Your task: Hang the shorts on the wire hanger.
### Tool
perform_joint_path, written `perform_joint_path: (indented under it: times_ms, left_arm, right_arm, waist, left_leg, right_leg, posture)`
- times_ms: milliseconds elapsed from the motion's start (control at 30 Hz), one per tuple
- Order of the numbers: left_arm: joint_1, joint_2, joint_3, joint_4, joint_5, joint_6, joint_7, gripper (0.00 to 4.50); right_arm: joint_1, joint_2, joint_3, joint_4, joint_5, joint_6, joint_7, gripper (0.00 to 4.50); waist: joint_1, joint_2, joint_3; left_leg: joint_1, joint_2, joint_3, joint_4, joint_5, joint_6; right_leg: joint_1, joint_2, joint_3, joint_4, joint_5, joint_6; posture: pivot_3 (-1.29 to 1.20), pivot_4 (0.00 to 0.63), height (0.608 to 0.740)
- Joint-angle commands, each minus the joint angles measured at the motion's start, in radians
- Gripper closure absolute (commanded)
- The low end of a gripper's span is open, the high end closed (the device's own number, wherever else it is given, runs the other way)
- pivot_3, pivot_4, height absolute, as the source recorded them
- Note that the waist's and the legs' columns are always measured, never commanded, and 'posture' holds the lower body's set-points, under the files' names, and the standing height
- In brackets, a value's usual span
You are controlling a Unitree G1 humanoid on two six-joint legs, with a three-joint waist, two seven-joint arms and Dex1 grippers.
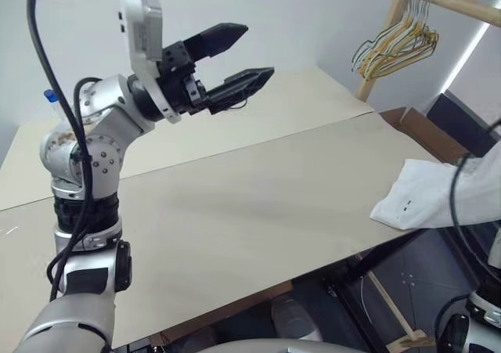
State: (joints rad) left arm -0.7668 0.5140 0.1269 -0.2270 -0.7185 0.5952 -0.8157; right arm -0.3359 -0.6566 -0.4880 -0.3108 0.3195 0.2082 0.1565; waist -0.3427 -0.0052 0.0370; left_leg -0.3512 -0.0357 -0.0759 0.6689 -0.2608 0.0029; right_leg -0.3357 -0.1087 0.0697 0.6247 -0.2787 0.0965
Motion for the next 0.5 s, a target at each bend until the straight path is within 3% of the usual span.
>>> perform_joint_path:
  times_ms: [33,233,500]
  left_arm:
    - [0.088,0.065,-0.010,-0.053,0.088,-0.071,-0.018,0.00]
    - [0.312,0.183,0.002,-0.157,0.158,-0.094,-0.040,0.00]
    - [0.533,0.256,0.084,-0.291,0.137,-0.058,-0.036,0.00]
  right_arm:
    - [-0.091,-0.037,0.128,0.031,0.084,0.017,0.214,0.03]
    - [-0.216,-0.080,0.366,0.207,0.108,0.056,0.586,0.03]
    - [-0.260,-0.076,0.503,0.316,0.083,0.060,0.837,0.03]
  waist:
    - [0.002,-0.001,0.000]
    - [0.060,-0.005,0.003]
    - [0.193,-0.004,0.004]
  left_leg:
    - [0.002,0.000,0.000,0.000,0.000,0.000]
    - [-0.002,0.001,-0.001,-0.001,0.000,0.000]
    - [-0.020,0.001,-0.001,-0.001,0.001,-0.001]
  right_leg:
    - [0.000,0.000,0.000,0.000,0.000,0.000]
    - [-0.009,0.000,0.001,0.001,0.003,-0.006]
    - [-0.033,0.000,0.001,0.007,0.008,-0.013]
  posture:
    - [-0.25,0.000,0.740]
    - [-0.14,0.000,0.740]
    - [-0.07,0.000,0.740]
